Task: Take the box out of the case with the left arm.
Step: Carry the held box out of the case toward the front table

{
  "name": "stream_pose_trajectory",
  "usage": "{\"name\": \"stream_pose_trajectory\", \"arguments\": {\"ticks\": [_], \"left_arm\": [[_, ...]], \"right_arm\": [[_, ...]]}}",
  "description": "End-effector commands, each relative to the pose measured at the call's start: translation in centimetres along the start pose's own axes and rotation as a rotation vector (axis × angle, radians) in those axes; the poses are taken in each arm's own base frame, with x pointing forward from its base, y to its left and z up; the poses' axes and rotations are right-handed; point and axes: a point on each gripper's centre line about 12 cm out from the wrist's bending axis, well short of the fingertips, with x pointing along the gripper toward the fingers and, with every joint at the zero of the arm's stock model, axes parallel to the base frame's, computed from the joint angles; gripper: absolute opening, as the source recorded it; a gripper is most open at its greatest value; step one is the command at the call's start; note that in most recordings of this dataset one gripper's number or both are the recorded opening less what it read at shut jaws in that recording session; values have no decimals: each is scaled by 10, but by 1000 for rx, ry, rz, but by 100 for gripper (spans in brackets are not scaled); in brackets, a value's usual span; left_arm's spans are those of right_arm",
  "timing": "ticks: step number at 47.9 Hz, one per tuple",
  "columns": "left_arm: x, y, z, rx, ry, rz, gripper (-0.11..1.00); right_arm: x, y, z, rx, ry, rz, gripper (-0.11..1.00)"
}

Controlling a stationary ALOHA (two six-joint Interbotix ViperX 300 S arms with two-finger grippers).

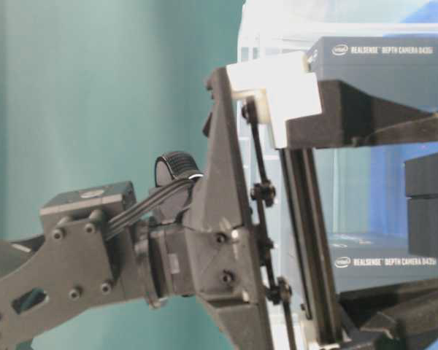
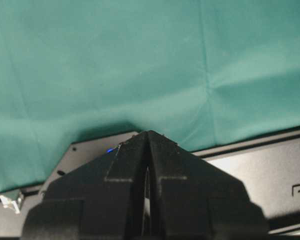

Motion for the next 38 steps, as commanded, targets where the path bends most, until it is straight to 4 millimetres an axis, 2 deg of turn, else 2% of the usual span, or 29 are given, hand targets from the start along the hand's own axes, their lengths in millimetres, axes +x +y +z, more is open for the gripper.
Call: {"name": "stream_pose_trajectory", "arguments": {"ticks": [1, 11, 18, 29, 38], "left_arm": [[-20, -8, 1, -2, 5, -52, 88], [-25, -8, 2, -2, 6, -61, 88], [-37, -9, 3, -2, 5, -72, 87], [-63, -13, 7, -8, 3, -85, 87], [-89, -27, 12, 20, 0, -114, 87]], "right_arm": [[-6, -1, 3, 8, -21, 4, 0], [-6, -1, 3, 8, -22, 4, 0], [-6, -1, 3, 8, -21, 4, 0], [-6, -1, 3, 8, -21, 4, 0], [-7, -1, 2, 8, -23, 7, 0]]}}
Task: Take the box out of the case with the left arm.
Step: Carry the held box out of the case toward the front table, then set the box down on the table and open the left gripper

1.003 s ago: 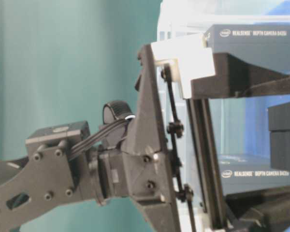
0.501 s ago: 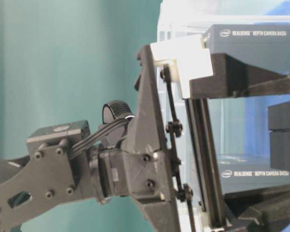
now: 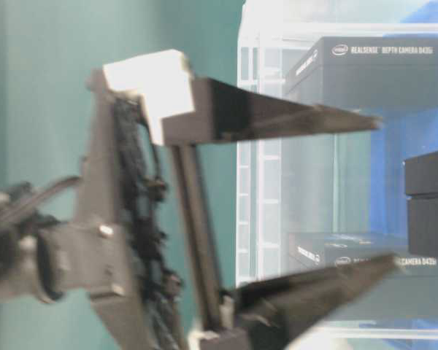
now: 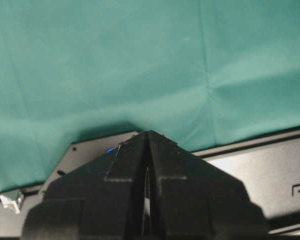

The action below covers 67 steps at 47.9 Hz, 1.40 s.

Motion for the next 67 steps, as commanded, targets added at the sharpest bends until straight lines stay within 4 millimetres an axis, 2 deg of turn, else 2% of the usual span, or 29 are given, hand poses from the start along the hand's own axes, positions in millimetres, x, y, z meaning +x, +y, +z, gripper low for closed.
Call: {"name": "stream_pose_trajectory", "arguments": {"ticks": [1, 19, 24, 53, 67], "left_arm": [[-39, -13, 6, 6, 1, -69, 87], [-115, -30, 22, 45, -39, -54, 87], [-130, -34, 25, 52, -51, -66, 87], [-135, -25, 20, 73, -57, -32, 87], [-144, 16, 11, 58, -50, 12, 87]], "right_arm": [[-6, -1, 2, 8, -20, 7, 0], [-7, -1, 1, 8, -23, 9, 0], [-8, -1, 1, 9, -24, 9, 0], [-8, -1, 1, 3, -26, 6, 0], [-8, -2, 0, 0, -27, 5, 0]]}}
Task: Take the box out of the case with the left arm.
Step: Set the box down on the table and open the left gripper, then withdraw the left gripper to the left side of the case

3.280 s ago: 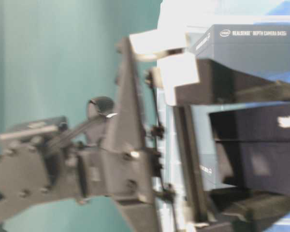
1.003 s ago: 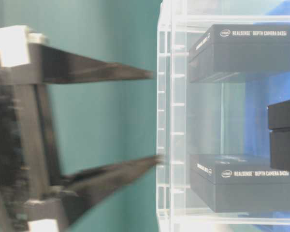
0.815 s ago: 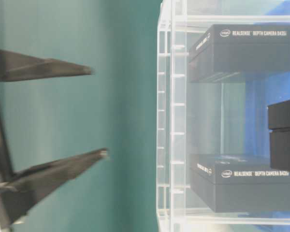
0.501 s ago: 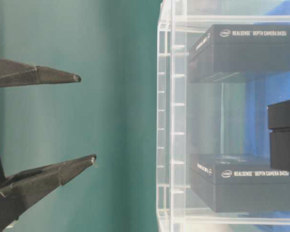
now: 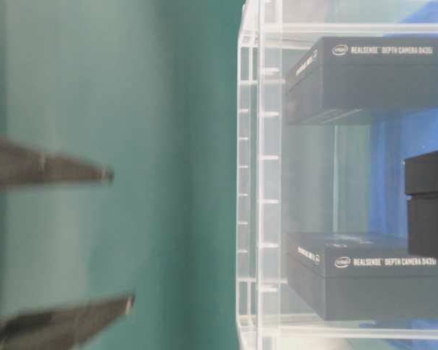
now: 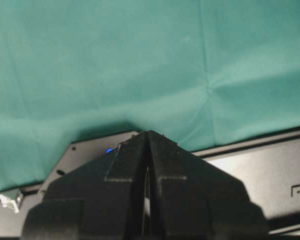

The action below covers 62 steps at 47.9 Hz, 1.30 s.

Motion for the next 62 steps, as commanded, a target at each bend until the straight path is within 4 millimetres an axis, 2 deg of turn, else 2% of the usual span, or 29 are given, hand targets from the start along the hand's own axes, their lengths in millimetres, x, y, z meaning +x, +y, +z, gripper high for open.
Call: {"name": "stream_pose_trajectory", "arguments": {"ticks": [1, 23, 39, 46, 62], "left_arm": [[-24, 18, -3, -6, 2, -35, 87], [-32, 119, -7, -3, 11, -12, 87], [-42, 182, -4, 7, 21, -48, 87], [-45, 194, -2, 8, 18, -62, 87], [-40, 191, 7, -9, -5, -42, 87]], "right_arm": [[-6, -1, 2, 2, -21, 3, 0], [-6, -1, 1, 0, -19, 3, 0], [-6, -1, 1, 0, -20, 2, 0], [-6, -1, 1, 2, -20, 2, 0], [-6, -1, 1, 3, -20, 2, 0]]}}
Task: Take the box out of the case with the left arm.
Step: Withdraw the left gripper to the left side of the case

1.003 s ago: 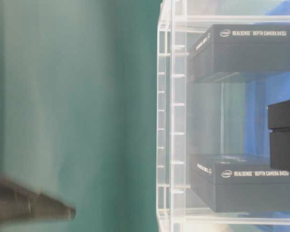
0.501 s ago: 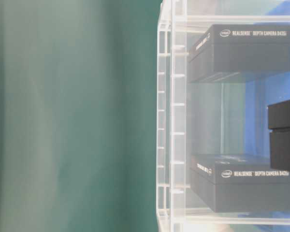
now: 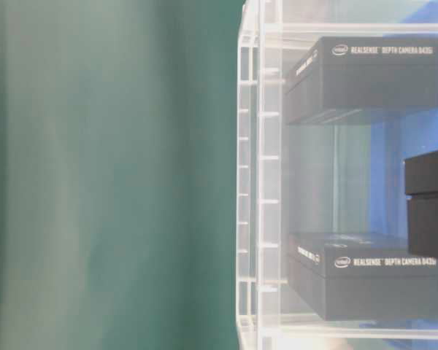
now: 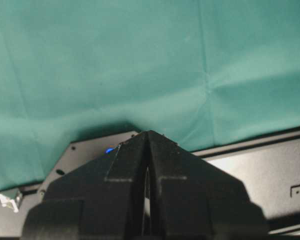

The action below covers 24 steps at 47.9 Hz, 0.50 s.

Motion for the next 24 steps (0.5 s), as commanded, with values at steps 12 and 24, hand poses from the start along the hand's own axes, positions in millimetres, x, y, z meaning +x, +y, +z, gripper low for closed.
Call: {"name": "stream_pose_trajectory", "arguments": {"ticks": [12, 24], "left_arm": [[-4, 0, 33, -1, -45, -3, 87], [-4, 6, 80, -20, -101, 19, 87]], "right_arm": [[-5, -1, 2, 9, -16, 2, 0], [-4, -1, 1, 8, -15, 2, 0]]}}
